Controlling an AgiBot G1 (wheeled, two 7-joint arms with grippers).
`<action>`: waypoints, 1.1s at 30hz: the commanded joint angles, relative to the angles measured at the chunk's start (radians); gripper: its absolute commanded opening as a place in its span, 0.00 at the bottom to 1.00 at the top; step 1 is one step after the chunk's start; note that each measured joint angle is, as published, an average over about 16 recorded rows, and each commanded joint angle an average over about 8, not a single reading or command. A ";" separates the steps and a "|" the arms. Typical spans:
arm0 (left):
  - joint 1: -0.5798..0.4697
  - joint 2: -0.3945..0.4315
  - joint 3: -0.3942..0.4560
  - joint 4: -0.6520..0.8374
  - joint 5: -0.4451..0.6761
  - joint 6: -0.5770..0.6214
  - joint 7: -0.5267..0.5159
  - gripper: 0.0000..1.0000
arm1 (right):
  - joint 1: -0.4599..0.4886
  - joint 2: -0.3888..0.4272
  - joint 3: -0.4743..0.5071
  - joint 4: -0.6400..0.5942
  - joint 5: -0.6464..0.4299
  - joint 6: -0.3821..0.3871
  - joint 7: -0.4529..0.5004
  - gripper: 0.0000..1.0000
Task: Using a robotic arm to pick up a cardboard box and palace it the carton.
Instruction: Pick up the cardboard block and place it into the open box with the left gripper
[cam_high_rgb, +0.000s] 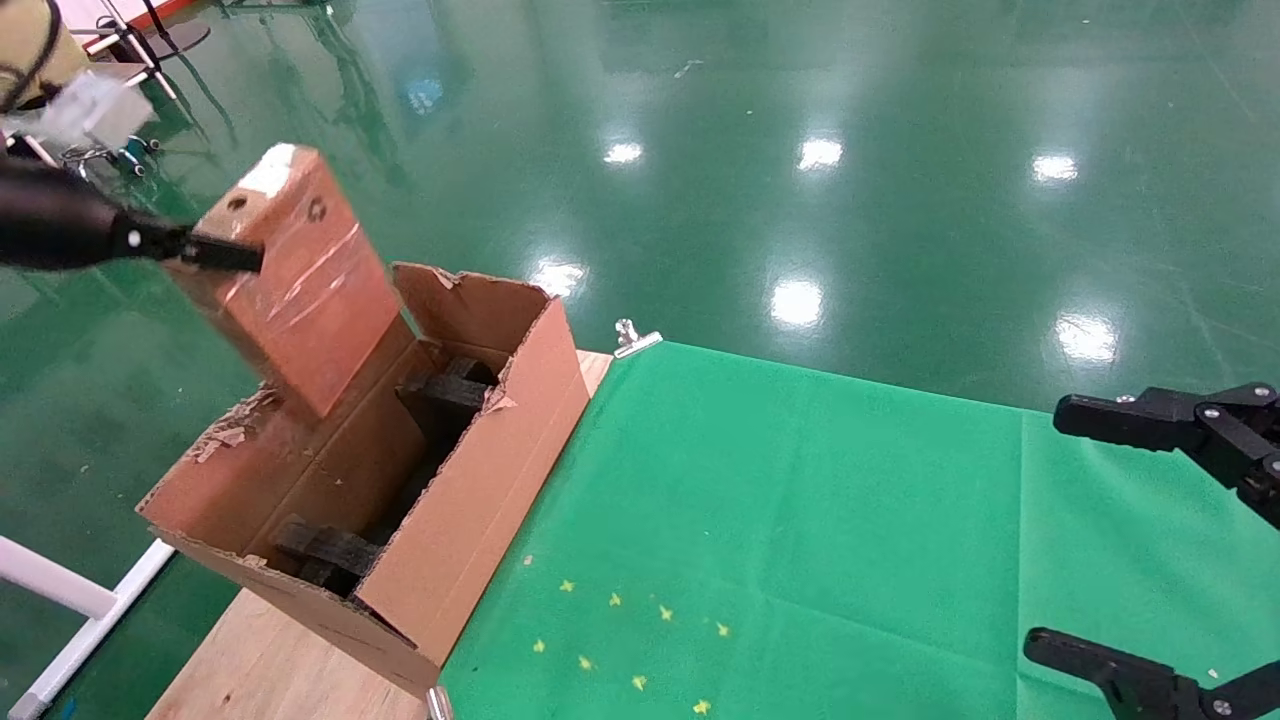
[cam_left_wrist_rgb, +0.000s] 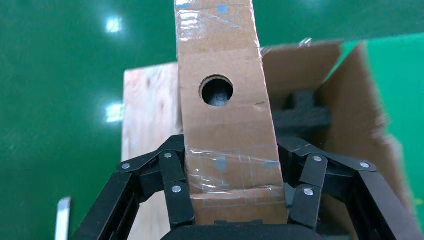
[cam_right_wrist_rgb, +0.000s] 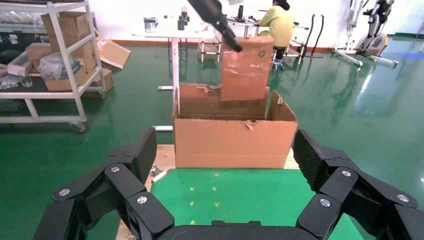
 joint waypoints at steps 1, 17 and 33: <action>0.016 0.001 0.007 0.029 0.011 -0.022 0.016 0.00 | 0.000 0.000 0.000 0.000 0.000 0.000 0.000 1.00; 0.117 0.057 0.014 0.248 0.009 -0.138 0.119 0.00 | 0.000 0.000 0.000 0.000 0.000 0.000 0.000 1.00; 0.161 0.096 0.031 0.365 0.032 -0.186 0.154 0.00 | 0.000 0.000 -0.001 0.000 0.000 0.000 0.000 1.00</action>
